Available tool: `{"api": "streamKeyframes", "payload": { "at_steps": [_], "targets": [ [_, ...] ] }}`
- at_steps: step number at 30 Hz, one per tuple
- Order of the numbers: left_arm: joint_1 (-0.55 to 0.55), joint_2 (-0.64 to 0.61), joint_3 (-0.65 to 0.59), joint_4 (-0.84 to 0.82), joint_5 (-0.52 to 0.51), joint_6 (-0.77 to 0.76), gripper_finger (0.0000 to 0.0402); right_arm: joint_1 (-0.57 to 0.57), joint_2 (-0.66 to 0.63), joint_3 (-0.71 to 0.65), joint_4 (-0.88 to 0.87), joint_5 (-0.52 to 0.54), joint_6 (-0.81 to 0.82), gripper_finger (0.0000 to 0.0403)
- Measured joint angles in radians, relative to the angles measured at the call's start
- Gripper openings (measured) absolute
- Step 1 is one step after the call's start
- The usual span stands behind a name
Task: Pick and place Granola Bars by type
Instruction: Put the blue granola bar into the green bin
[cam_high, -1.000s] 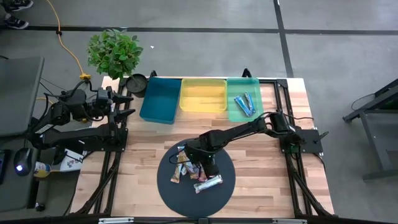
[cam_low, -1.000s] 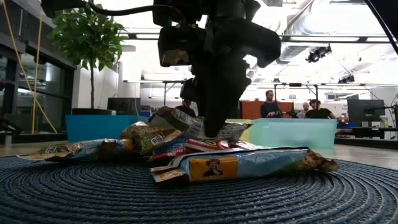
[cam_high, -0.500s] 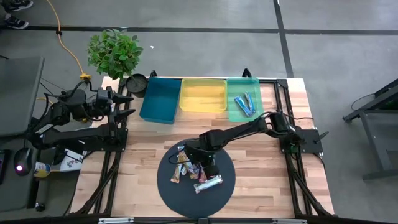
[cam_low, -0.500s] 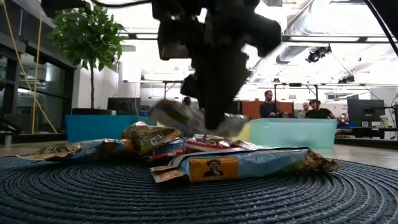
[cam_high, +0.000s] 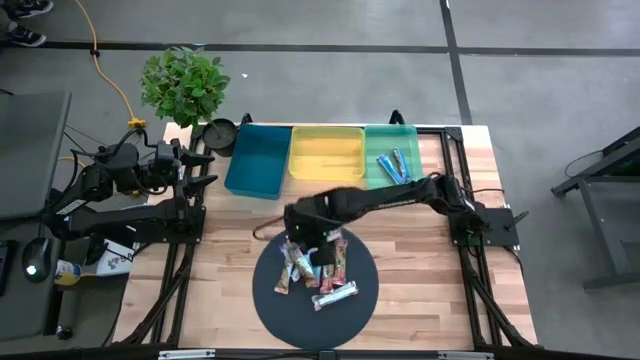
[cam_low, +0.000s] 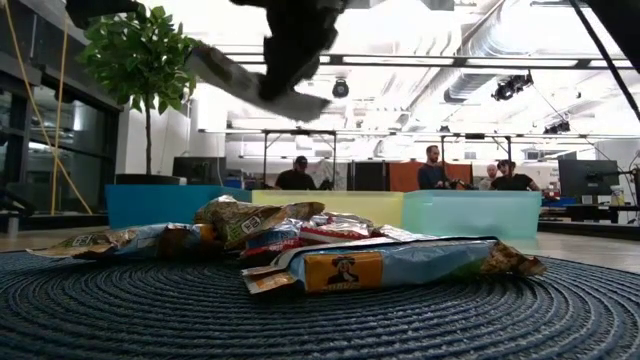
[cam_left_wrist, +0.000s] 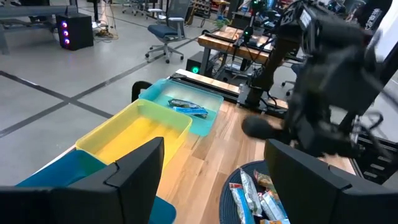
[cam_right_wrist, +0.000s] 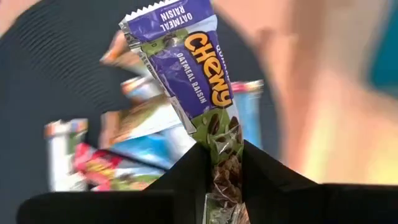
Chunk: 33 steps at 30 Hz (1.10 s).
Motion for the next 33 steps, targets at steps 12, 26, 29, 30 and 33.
{"api": "streamKeyframes", "payload": {
  "at_steps": [12, 26, 29, 30, 33],
  "targets": [
    [0.0, 0.0, 0.0, 0.0, 0.0, 0.0, 0.0273, -0.207, -0.002, 0.232, -0.268, 0.249, 0.102, 0.0069],
    [0.0, 0.0, 0.0, -0.015, 0.0, 0.0, 0.0273, -0.547, -0.059, 0.227, -0.529, 0.315, 0.192, 0.0069],
    [0.0, 0.0, 0.0, -0.036, 0.0, 0.0, 0.0273, -0.604, -0.076, 0.227, -0.543, 0.314, 0.192, 0.0069],
    [0.0, 0.0, 0.0, -0.038, 0.0, 0.0, 0.0273, -0.623, -0.082, 0.227, -0.542, 0.31, 0.192, 0.0069],
    [0.0, 0.0, 0.0, -0.045, 0.0, 0.0, 0.0273, -0.682, -0.104, 0.227, -0.543, 0.296, 0.199, 0.0069]
  ]
}}
